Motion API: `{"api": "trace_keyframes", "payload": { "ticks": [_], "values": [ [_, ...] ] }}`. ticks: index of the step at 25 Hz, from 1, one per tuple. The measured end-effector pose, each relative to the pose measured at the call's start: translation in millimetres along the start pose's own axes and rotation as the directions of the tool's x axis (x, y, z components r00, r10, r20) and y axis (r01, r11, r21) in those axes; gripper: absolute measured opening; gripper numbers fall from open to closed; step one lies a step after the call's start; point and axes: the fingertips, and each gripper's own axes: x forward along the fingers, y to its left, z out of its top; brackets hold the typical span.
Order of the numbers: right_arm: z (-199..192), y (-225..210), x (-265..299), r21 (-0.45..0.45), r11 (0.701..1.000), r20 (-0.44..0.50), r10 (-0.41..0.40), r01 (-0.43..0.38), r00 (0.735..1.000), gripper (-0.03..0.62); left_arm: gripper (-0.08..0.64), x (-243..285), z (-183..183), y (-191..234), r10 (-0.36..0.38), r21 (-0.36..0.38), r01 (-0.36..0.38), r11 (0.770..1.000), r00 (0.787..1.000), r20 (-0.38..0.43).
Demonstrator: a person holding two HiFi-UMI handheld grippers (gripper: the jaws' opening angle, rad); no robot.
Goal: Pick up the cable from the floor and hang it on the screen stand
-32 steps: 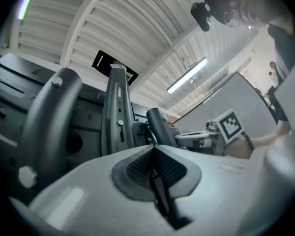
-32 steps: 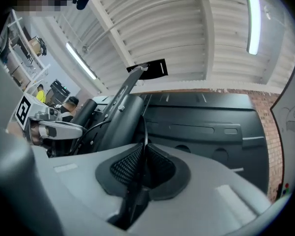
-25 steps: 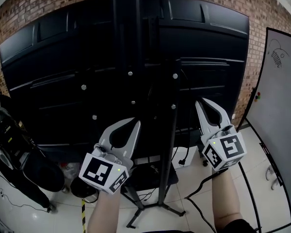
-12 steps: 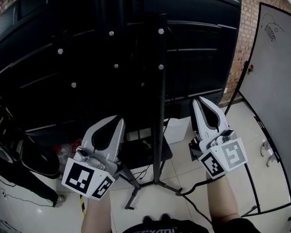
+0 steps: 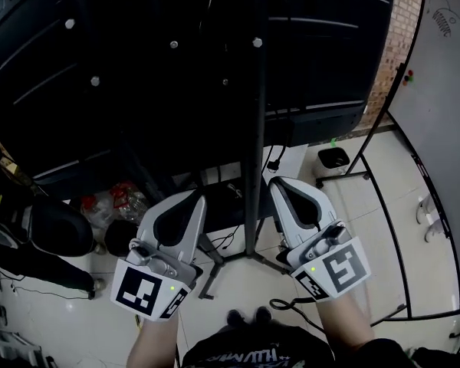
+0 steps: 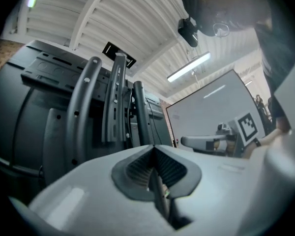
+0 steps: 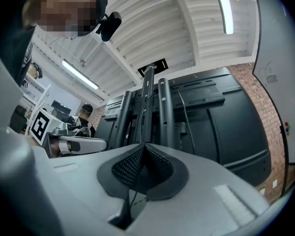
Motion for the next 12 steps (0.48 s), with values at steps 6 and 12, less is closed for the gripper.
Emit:
{"api": "trace_keyframes", "payload": {
  "ticks": [6, 12],
  "values": [
    [-50, 30, -10, 0.032, 0.998, -0.085, 0.057, -0.055, 0.995, 0.008, 0.003, -26, -51, -4, 0.034, -0.080, -0.042, 0.996, 0.994, -0.102],
    [-90, 44, -23, 0.029, 0.997, -0.177, 0.075, -0.071, 0.981, 0.008, 0.003, -41, -77, -25, 0.009, -0.112, -0.024, 0.993, 0.992, -0.128]
  ]
}}
